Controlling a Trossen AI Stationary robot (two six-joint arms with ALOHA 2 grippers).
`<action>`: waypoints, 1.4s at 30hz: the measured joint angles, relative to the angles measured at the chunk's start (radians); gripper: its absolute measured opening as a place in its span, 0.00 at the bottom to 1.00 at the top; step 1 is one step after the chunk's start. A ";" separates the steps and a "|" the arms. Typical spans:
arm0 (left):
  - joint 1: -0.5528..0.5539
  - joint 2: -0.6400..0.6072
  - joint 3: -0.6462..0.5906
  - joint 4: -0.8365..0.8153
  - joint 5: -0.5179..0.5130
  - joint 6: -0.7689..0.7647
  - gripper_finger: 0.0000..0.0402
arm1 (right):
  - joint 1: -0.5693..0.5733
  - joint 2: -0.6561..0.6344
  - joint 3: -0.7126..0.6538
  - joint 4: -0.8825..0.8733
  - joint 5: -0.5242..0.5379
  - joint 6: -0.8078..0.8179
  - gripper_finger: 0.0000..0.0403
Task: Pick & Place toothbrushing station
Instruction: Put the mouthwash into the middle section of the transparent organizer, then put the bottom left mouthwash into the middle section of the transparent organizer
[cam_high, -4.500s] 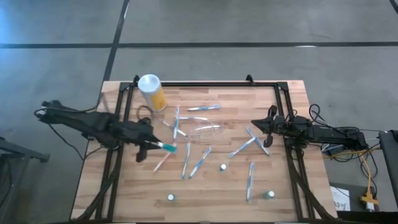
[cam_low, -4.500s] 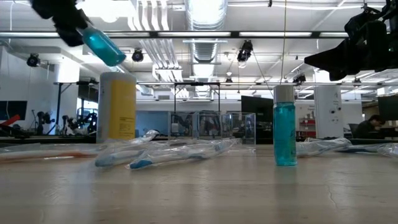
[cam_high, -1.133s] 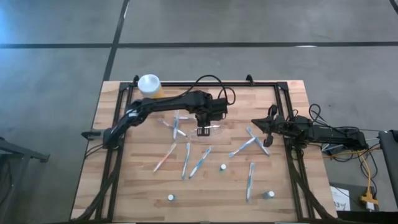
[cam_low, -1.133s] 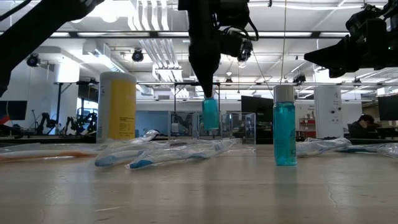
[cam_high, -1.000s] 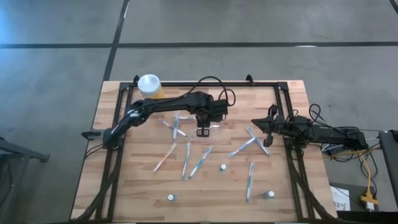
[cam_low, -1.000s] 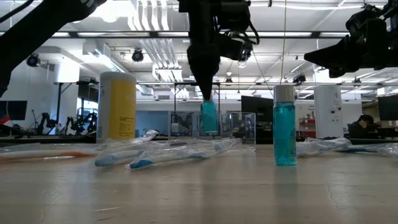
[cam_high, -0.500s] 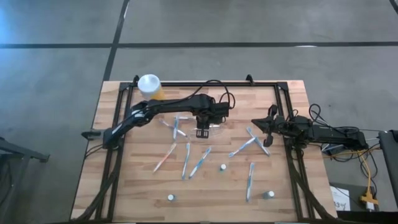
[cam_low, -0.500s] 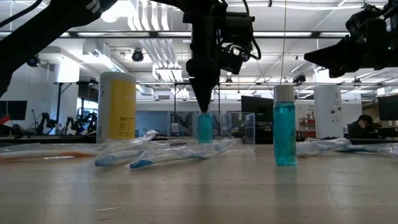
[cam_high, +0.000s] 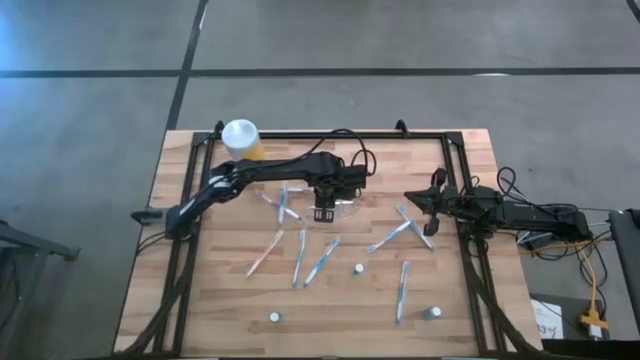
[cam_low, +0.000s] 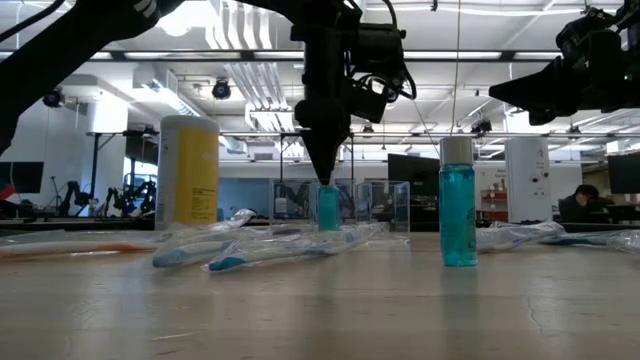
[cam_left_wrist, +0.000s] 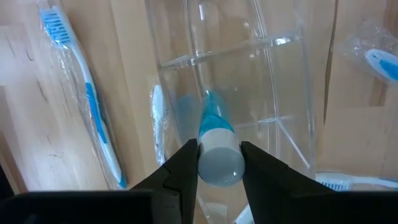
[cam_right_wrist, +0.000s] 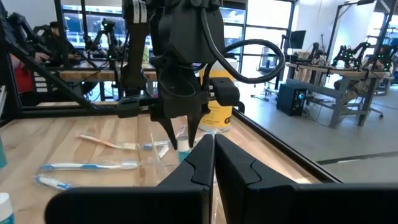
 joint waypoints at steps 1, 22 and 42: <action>0.000 0.000 -0.002 0.000 0.000 0.000 0.28 | 0.000 0.000 0.000 0.000 0.000 0.000 0.02; 0.001 0.010 0.010 0.004 0.002 -0.023 0.36 | 0.000 0.000 0.000 -0.003 0.000 0.000 0.02; -0.007 -0.132 0.019 -0.033 0.003 -0.101 0.76 | 0.000 0.000 0.000 -0.003 0.000 -0.001 0.02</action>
